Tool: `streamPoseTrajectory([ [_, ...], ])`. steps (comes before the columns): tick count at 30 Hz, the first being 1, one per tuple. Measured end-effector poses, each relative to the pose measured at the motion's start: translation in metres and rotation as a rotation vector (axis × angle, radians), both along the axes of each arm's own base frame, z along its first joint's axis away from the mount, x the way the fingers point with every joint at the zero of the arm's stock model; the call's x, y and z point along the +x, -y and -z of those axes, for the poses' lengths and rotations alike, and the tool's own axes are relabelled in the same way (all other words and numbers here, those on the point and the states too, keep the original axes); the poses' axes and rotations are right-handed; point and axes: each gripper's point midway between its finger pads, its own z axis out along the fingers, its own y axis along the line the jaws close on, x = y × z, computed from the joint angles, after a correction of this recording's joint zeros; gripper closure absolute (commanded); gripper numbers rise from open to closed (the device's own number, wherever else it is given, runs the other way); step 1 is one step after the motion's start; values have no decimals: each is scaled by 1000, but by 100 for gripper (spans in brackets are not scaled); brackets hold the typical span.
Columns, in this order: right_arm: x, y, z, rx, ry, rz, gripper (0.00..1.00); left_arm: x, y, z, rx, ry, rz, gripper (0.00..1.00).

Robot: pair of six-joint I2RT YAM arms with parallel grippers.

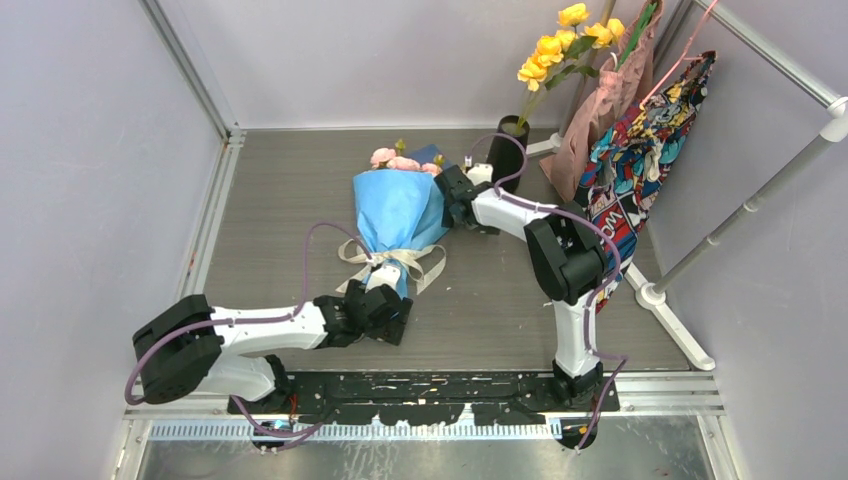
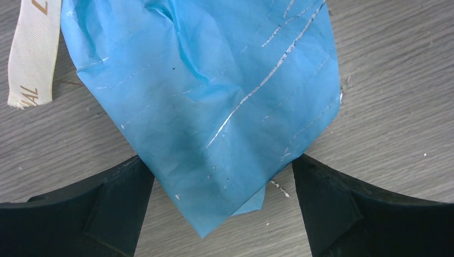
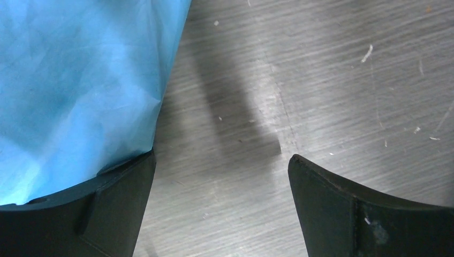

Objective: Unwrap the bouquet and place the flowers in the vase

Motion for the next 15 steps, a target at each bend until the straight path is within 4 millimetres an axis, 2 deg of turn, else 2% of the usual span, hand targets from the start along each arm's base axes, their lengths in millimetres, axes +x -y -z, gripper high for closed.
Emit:
streamPoseTrajectory([
  [8,22,-24,1,43,7,-22,0,6,-6,-2,-1,50,-25,0],
  [15,43,-62,2,90,16,-67,1,11,-18,-4,46,79,-52,0],
])
